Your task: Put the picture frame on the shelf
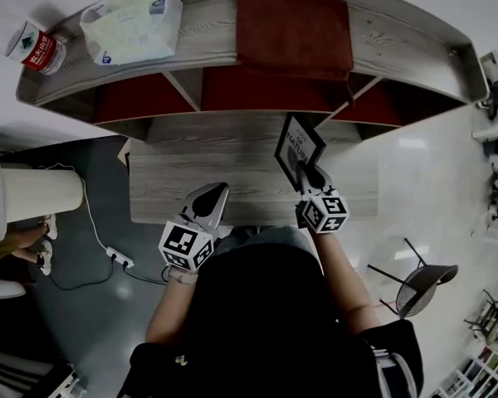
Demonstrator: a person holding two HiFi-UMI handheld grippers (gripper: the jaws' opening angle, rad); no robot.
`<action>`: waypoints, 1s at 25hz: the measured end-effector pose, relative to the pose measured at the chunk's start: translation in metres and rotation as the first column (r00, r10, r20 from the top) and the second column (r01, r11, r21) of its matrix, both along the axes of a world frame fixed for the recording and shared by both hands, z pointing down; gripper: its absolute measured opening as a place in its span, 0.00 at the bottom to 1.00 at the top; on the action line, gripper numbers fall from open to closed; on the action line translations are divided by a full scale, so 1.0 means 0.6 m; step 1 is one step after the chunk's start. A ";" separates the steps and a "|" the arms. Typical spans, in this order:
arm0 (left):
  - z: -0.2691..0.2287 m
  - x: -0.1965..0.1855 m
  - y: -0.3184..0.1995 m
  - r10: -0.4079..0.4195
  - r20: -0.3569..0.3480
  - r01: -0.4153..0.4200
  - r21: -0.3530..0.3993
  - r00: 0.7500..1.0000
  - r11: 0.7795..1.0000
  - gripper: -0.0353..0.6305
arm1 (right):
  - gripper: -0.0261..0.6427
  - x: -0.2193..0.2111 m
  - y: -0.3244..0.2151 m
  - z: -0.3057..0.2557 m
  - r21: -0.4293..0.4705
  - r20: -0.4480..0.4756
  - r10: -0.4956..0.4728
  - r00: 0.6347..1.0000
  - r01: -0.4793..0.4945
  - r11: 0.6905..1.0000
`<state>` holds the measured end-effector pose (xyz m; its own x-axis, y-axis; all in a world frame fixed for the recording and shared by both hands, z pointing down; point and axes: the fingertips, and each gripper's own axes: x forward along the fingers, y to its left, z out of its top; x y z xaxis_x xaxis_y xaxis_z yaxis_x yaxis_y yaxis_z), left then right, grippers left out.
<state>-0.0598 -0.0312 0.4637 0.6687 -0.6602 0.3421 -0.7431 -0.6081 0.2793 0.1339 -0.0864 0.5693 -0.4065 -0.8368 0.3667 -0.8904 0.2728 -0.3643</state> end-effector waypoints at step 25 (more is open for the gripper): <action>0.091 -0.098 0.035 0.063 0.067 -0.057 -0.087 0.996 0.995 0.06 | 0.08 -0.016 -0.104 0.143 0.110 -0.125 0.224 0.967 -0.211 0.971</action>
